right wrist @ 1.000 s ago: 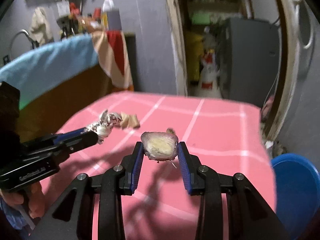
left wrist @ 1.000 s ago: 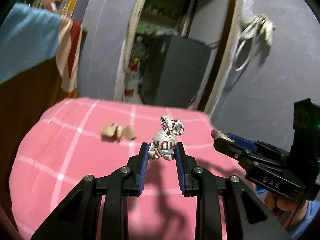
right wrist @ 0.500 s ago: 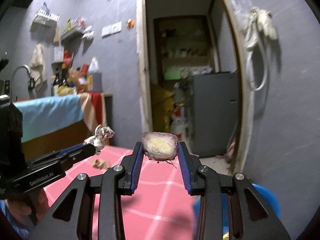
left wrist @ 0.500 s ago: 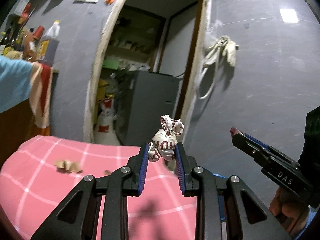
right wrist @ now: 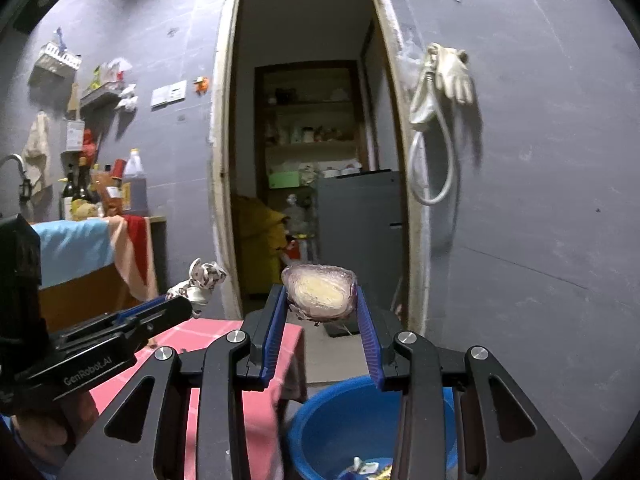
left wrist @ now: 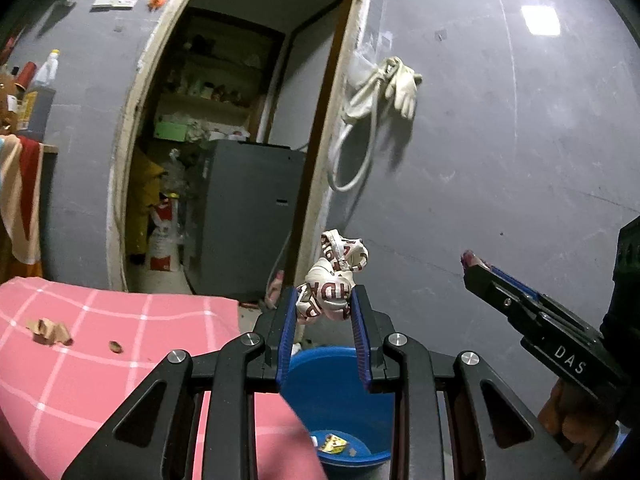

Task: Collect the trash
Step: 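Carry both held pieces over the blue bucket and open both grippers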

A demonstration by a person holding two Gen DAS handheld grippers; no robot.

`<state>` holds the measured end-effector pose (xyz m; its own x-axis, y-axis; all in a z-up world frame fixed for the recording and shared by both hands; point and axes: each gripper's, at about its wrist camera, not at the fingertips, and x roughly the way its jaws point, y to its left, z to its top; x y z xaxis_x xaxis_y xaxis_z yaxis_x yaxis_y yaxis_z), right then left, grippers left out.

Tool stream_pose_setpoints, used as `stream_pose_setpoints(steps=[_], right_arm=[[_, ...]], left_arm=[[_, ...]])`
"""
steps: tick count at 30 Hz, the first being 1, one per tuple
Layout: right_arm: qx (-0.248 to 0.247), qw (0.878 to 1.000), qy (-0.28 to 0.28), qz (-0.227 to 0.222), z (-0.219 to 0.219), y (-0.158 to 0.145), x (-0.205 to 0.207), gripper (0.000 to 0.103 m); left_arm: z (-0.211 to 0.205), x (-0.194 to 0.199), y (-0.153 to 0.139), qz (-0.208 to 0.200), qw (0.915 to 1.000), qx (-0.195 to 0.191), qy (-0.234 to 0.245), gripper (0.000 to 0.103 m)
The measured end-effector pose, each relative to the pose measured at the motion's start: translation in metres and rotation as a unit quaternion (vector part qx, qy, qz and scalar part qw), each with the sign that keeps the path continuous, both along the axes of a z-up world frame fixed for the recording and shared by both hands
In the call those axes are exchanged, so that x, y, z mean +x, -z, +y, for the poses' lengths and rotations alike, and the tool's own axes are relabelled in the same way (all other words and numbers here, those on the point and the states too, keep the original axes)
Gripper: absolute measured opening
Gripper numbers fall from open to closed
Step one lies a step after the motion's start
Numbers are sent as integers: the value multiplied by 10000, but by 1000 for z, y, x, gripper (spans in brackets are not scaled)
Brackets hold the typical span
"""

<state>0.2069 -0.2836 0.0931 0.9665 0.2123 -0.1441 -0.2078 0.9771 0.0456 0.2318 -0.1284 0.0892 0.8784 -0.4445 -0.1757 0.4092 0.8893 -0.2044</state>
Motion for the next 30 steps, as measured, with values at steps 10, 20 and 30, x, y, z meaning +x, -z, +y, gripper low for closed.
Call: stream_pose_setpoints(steps=[10, 20, 30], right_arm=[[239, 9989, 163, 361, -30, 29, 10, 33], [363, 9954, 225, 860, -42, 59, 27, 34], [487, 9881, 249, 1441, -50, 85, 44, 35]], left_arm=[[-31, 21, 23, 338, 9988, 321, 141, 23], [-52, 56, 60, 1241, 9904, 564, 246, 23], [-59, 78, 91, 1811, 9803, 733, 296, 23]])
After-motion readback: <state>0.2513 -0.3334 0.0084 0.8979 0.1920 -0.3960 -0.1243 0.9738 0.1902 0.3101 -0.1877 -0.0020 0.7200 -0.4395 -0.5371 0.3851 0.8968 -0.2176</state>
